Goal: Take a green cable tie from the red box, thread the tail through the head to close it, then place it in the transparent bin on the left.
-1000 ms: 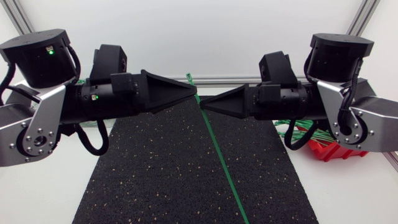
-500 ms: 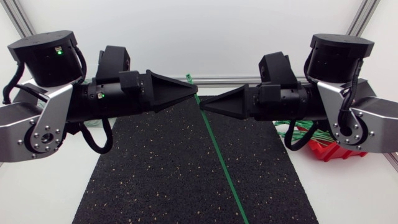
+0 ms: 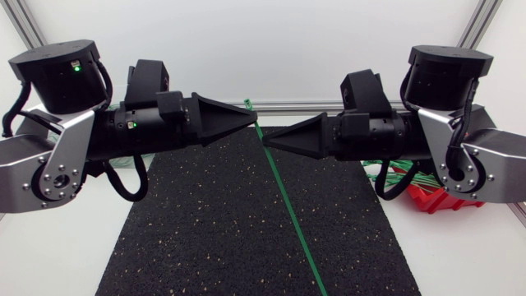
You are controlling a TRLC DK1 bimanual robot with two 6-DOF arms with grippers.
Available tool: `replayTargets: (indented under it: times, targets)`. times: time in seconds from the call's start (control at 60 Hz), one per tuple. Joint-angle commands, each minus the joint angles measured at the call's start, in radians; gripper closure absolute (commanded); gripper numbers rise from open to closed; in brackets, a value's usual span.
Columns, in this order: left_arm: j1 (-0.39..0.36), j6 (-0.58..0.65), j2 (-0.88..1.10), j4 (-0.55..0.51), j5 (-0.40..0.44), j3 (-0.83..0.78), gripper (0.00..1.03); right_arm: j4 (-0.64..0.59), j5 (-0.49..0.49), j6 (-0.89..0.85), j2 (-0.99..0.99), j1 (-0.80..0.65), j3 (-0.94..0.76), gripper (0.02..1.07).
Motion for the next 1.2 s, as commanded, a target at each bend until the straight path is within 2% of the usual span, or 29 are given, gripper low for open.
replayTargets:
  times: [0.0, 0.733, 0.9, 1.1, 1.133, 1.183]
  targets:
    - [0.01, -0.025, 0.012, 0.024, -0.003, 0.029, 0.99, 0.017, 0.002, 0.024, -0.003, 0.006, -0.03, 1.01]
    - [0.013, -0.036, -0.008, 0.022, -0.003, 0.019, 0.99, 0.011, 0.022, -0.039, 0.038, 0.066, -0.029, 1.0]
    - [0.04, -0.039, -0.023, 0.012, -0.003, 0.017, 0.99, -0.021, 0.013, -0.119, 0.026, 0.066, -0.033, 0.7]
    - [0.105, -0.027, -0.023, 0.009, 0.058, 0.002, 0.99, -0.116, 0.028, -0.286, 0.028, 0.048, -0.025, 0.39]
    - [0.116, -0.016, -0.023, 0.007, 0.073, -0.001, 0.99, -0.176, 0.053, -0.355, 0.041, 0.048, -0.007, 0.31]
    - [0.126, 0.004, -0.021, 0.002, 0.089, -0.006, 0.99, -0.31, 0.077, -0.524, 0.054, 0.051, 0.027, 0.06]
